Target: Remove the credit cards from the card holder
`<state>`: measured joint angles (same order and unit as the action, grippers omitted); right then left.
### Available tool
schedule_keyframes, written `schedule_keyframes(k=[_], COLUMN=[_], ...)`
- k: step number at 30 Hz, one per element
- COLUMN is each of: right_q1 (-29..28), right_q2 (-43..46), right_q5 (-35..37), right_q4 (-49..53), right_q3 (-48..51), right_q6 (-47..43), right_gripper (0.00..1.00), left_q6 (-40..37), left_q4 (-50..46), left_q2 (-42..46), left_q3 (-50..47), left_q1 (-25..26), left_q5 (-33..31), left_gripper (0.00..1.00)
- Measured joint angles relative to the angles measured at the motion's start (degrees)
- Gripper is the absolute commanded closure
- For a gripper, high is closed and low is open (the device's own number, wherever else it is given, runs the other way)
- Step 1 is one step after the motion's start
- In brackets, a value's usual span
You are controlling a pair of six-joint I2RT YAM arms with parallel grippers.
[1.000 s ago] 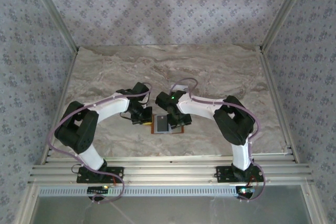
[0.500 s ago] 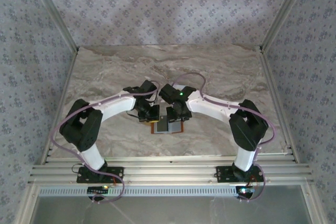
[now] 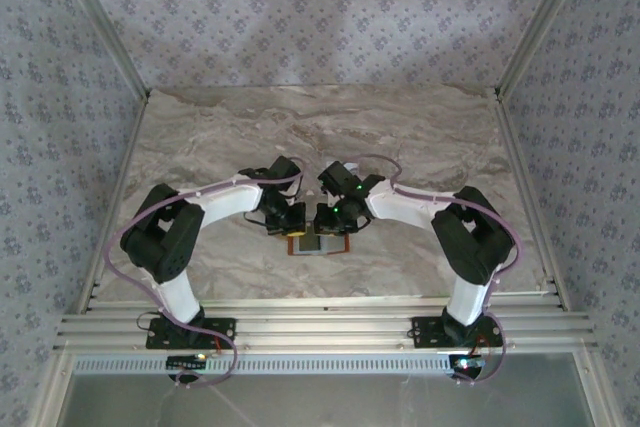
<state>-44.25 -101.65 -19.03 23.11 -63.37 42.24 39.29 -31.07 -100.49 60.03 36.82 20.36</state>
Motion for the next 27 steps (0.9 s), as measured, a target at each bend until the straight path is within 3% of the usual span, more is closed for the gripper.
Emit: schedule_keyframes(k=[27], right_q1=[0.2], right_q2=[-3.0], right_q5=[-2.1], right_q4=[-5.2], right_q3=[1.0], right_q6=[0.6], right_gripper=[0.79], left_q6=[0.0], left_q4=[0.6], left_q2=[0.0], left_q3=[-0.5], left_q1=[0.0], left_q5=[0.0], left_gripper=[0.93])
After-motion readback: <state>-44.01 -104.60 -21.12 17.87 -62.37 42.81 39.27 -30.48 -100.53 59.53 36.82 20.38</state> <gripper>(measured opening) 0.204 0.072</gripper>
